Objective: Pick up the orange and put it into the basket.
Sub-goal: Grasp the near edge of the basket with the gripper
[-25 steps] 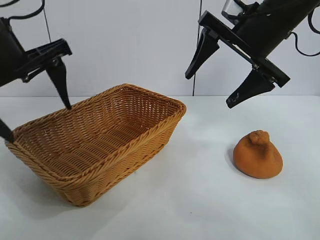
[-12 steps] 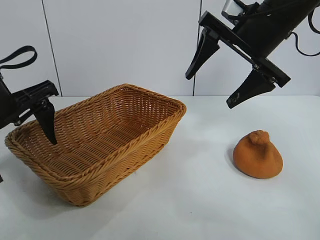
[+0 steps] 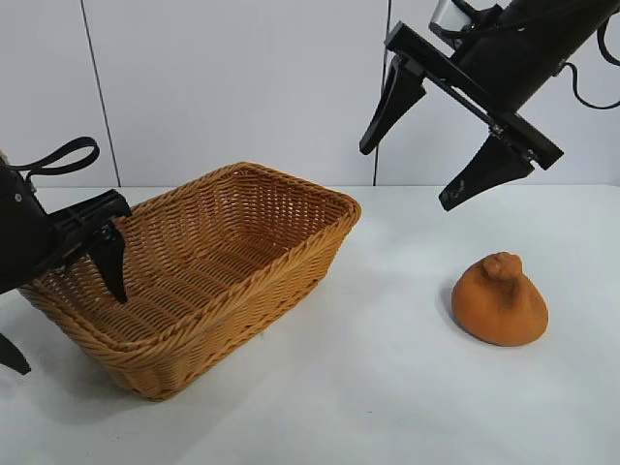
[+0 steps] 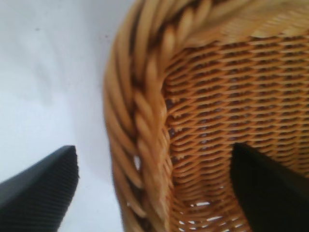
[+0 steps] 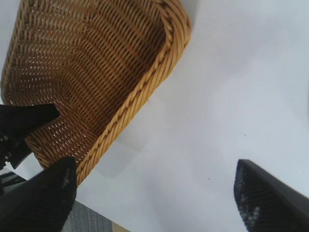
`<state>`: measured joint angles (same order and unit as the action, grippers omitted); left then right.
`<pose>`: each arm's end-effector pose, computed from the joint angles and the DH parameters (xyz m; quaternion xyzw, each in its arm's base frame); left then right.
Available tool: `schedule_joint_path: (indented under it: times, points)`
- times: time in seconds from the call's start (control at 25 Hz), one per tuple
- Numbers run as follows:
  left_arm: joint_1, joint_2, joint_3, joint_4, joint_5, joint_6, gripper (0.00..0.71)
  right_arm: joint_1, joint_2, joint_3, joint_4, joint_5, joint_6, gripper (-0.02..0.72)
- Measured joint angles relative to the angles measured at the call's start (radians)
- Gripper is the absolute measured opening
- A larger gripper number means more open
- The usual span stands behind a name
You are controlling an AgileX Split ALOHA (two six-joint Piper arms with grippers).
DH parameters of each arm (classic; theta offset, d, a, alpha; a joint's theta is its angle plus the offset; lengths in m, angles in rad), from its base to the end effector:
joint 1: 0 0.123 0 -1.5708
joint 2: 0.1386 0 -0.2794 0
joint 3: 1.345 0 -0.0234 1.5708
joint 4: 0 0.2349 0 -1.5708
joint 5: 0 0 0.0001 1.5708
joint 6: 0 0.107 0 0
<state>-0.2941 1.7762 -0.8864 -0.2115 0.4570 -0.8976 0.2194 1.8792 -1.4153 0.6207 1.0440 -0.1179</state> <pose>0.2916 -0.0987 0.1322 -0.3744 0.9123 -0.1367 0.0935 0.3495 0.1331 0.2205 -0.0280 0.9585 0.2780 0.0574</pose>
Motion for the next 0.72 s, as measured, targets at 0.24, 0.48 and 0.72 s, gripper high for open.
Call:
schedule_joint_path:
  times: [0.24,0.48,0.72]
  points:
    - [0.0,0.0,0.0,0.0,-0.001,0.0,0.476,0.0,0.0,0.0,0.0,0.001,0.0,0.607]
    - [0.0,0.0,0.002,-0.002,0.009,0.0,0.162,0.0,0.0,0.0,0.0,0.002,0.0,0.607]
    - [0.001,-0.001,-0.007,-0.019,0.025,-0.002,0.082,0.0,0.0,0.0,0.0,0.006,0.0,0.607]
